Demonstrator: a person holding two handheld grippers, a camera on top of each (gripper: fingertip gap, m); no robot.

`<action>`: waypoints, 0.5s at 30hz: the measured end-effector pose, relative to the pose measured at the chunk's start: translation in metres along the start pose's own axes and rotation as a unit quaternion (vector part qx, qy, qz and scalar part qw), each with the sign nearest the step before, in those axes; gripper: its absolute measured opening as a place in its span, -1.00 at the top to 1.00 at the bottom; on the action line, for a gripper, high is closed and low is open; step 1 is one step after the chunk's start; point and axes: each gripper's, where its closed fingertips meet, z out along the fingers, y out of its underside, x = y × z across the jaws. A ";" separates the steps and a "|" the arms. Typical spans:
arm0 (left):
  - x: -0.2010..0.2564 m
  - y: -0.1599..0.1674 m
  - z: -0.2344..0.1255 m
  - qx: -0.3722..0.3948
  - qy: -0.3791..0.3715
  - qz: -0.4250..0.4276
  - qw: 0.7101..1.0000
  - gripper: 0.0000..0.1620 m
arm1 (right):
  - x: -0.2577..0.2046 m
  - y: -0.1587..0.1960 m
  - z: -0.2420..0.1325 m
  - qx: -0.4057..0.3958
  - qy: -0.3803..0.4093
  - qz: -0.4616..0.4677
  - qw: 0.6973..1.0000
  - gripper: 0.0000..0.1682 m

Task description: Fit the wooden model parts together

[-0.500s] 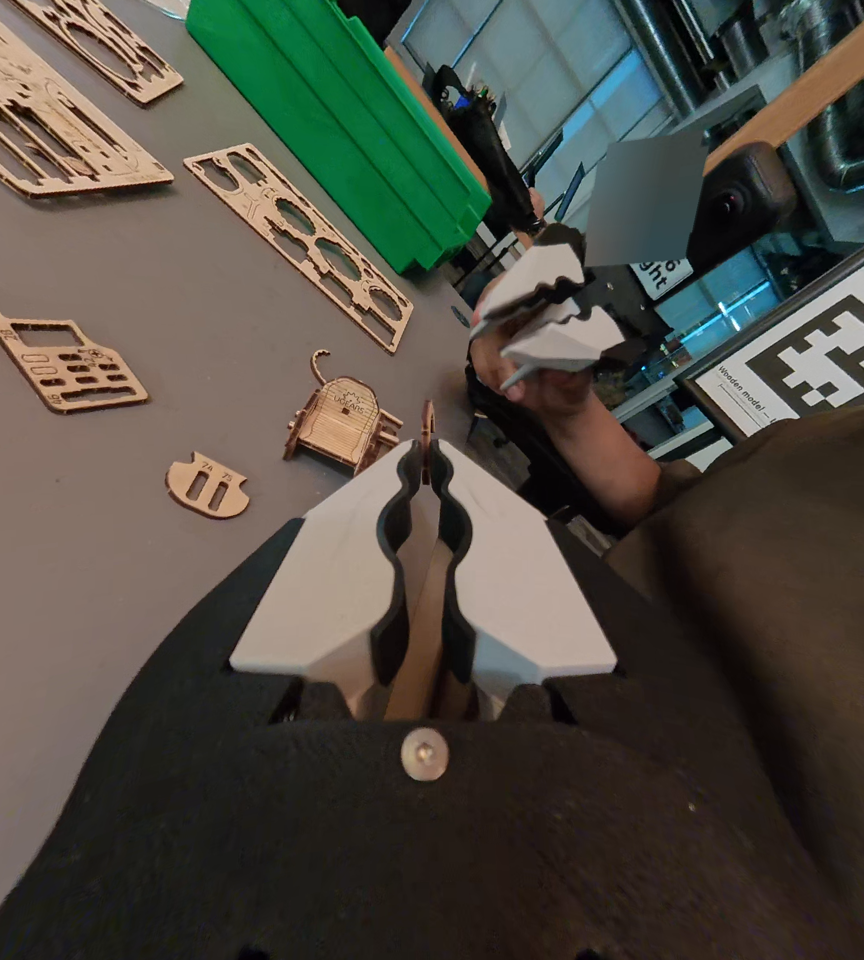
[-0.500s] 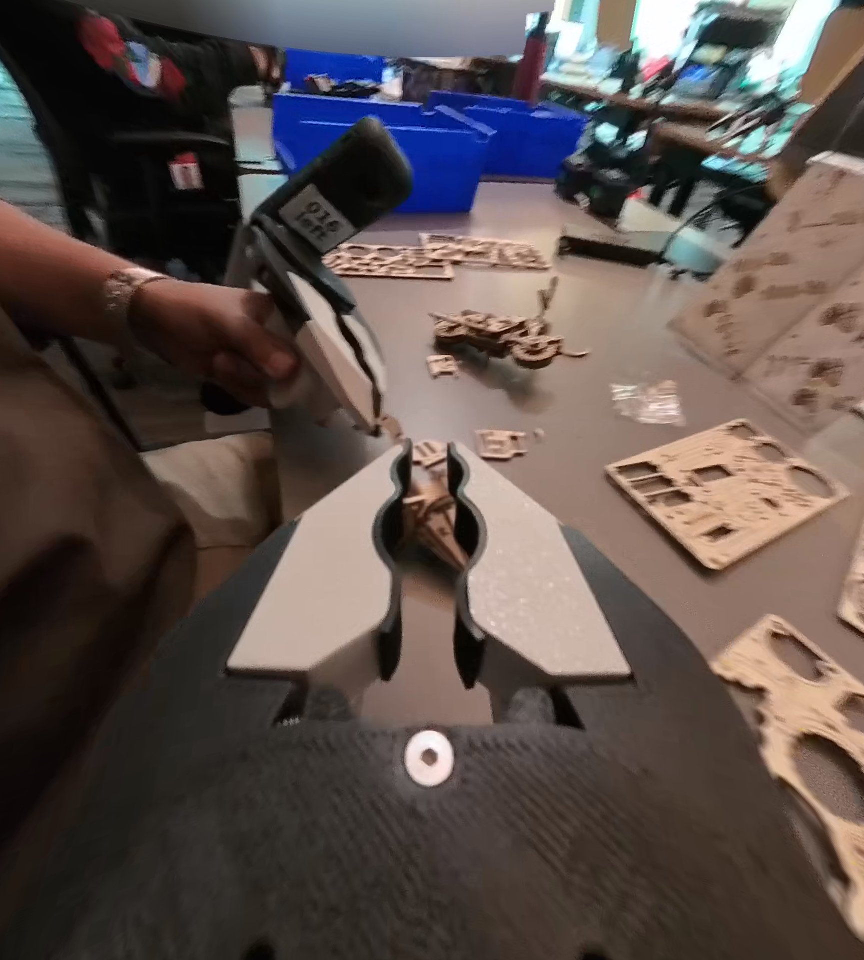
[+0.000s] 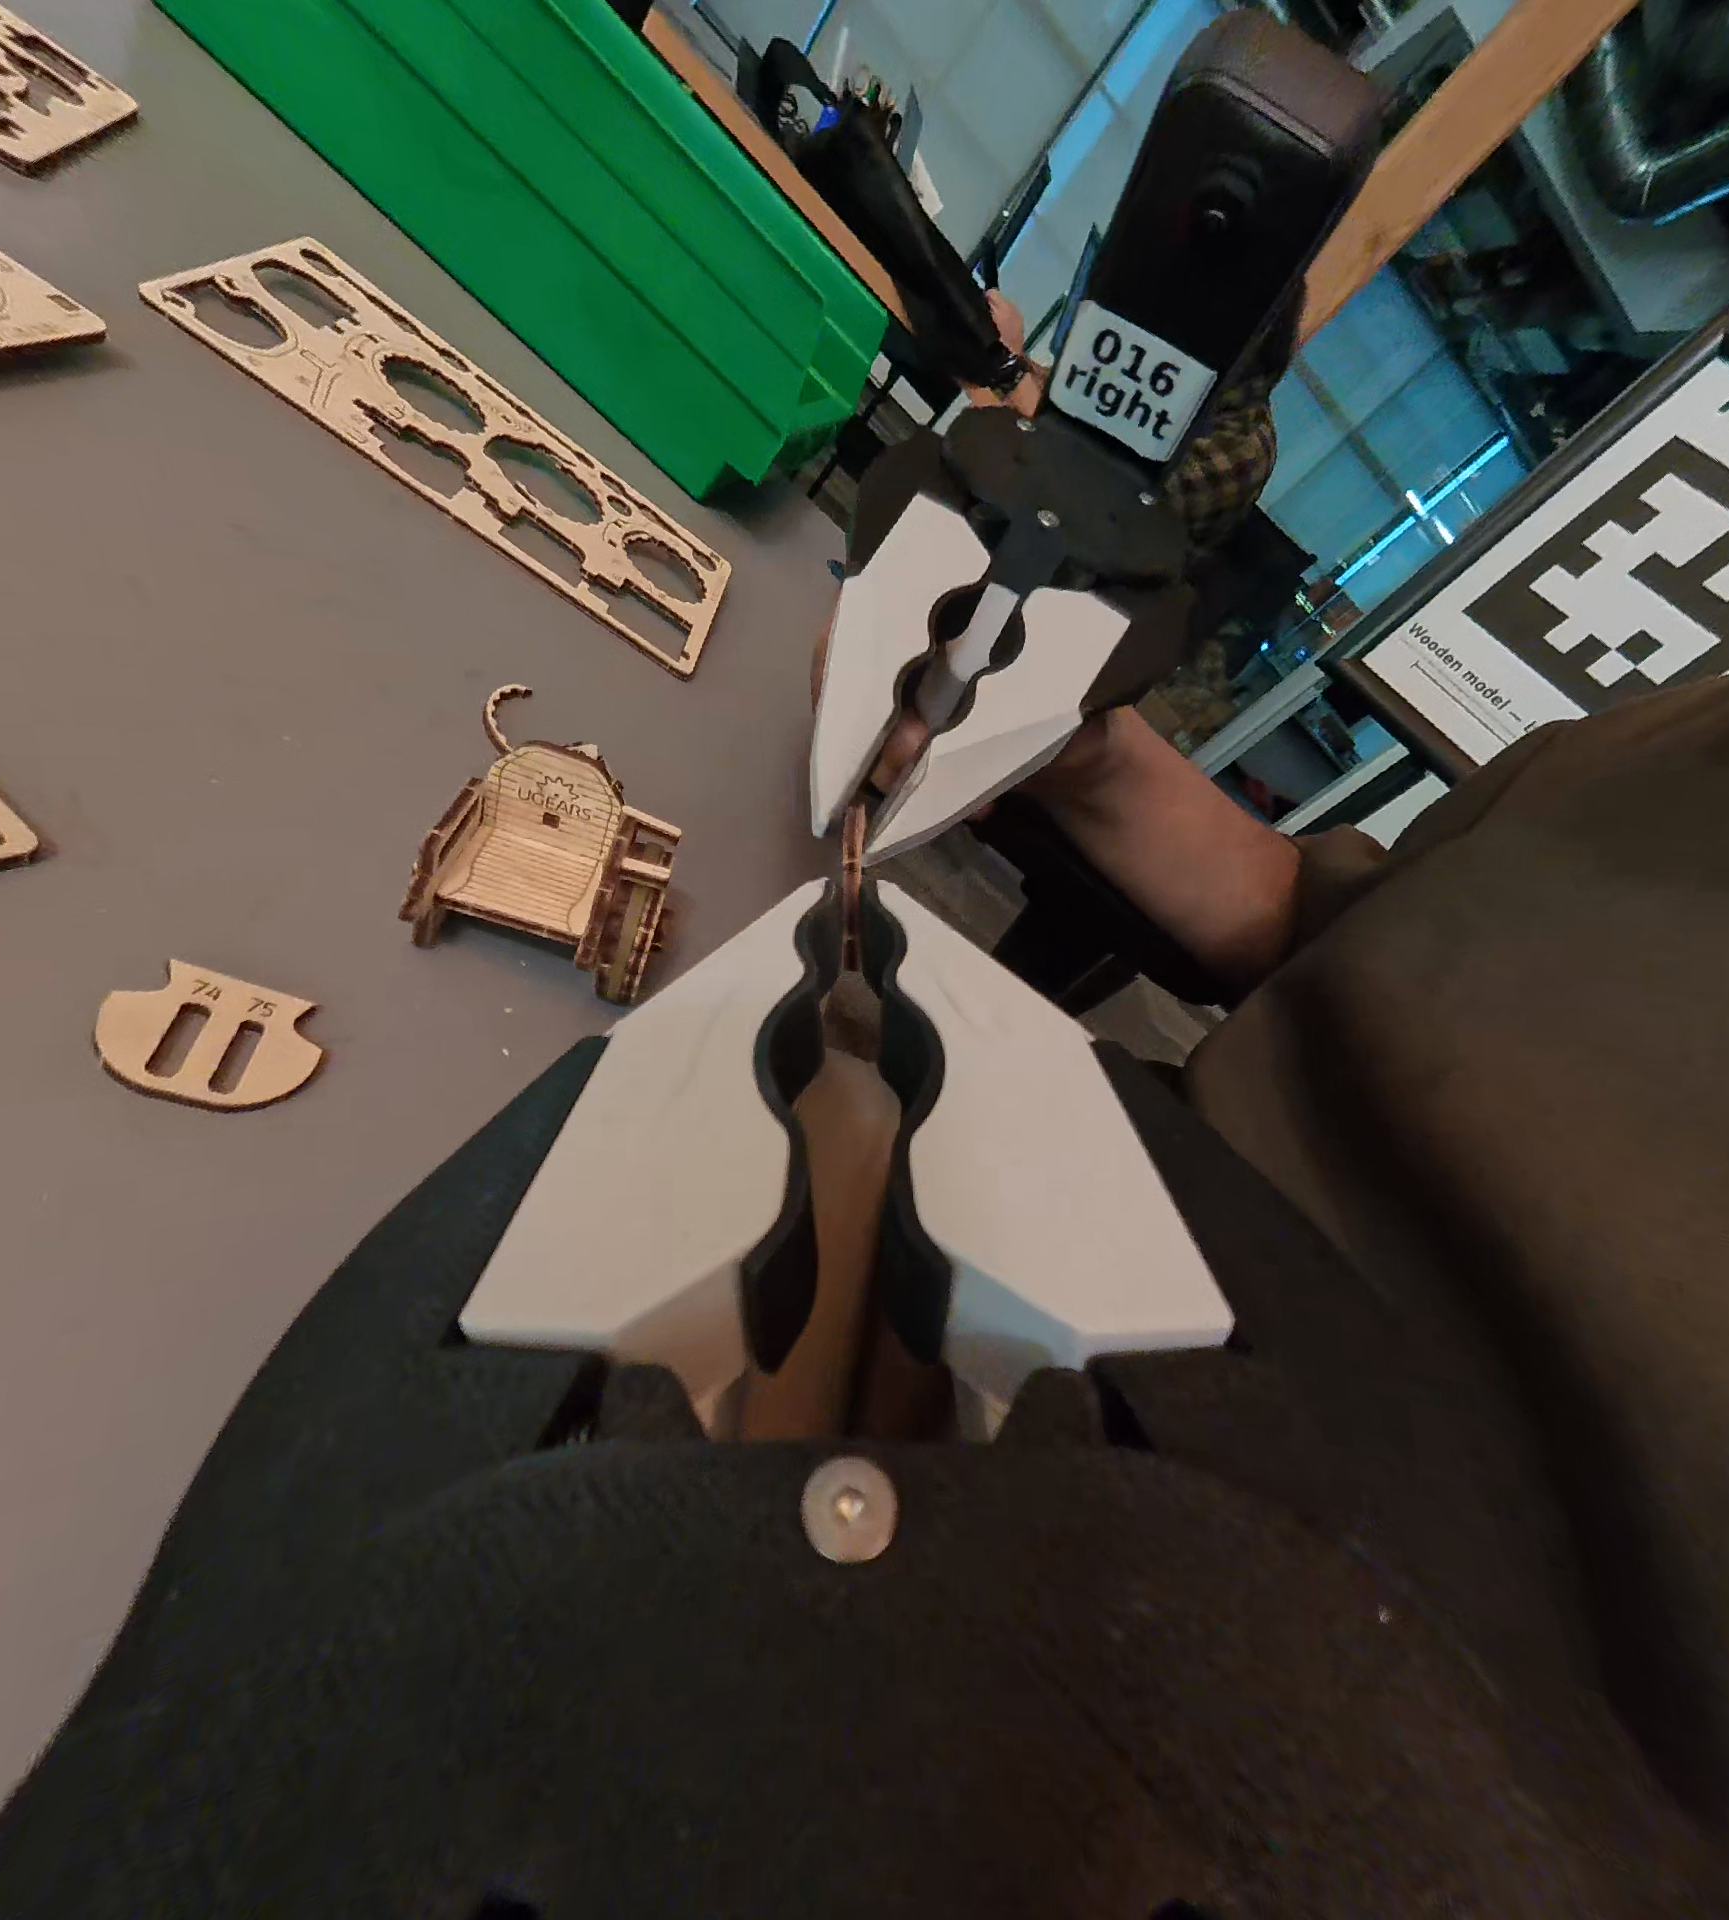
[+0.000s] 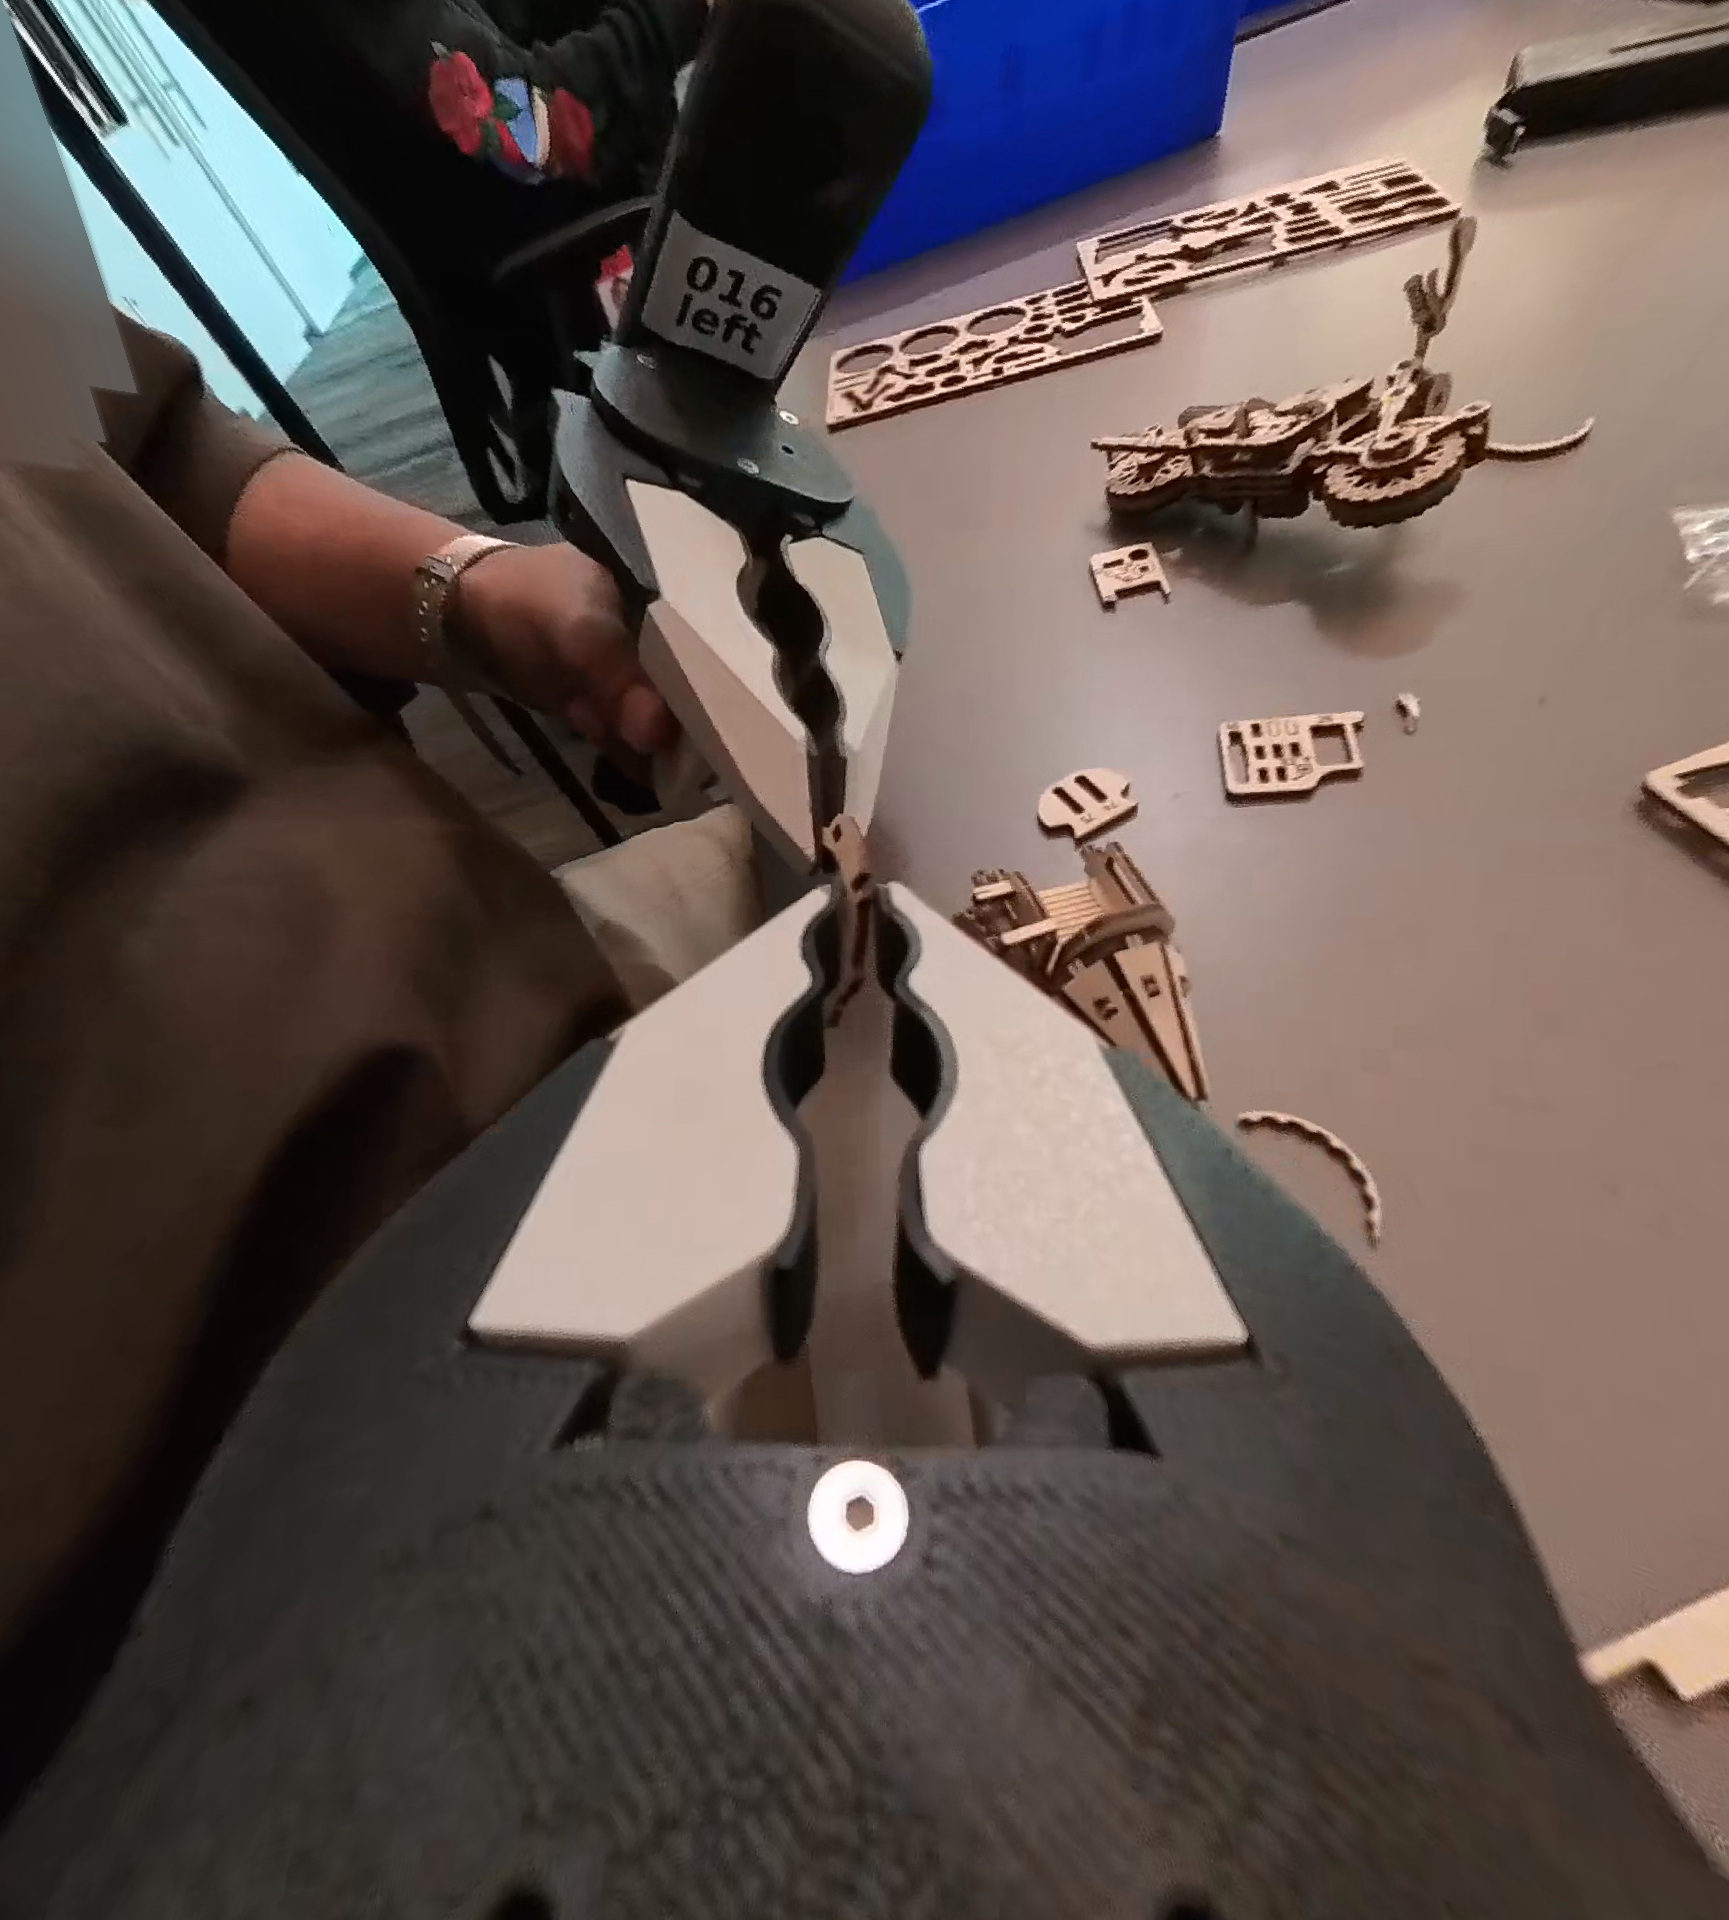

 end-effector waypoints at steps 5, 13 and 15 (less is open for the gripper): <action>0.000 -0.004 -0.003 0.012 0.008 -0.014 1.000 1.00 | 0.001 0.005 0.000 -0.009 -0.007 0.015 1.000 0.94; -0.001 -0.001 -0.002 0.004 0.003 -0.012 1.000 1.00 | 0.001 0.007 0.001 -0.017 -0.006 0.016 1.000 0.98; -0.004 0.003 0.000 -0.009 -0.012 -0.004 1.000 1.00 | 0.003 0.010 0.000 -0.030 0.001 0.007 1.000 0.98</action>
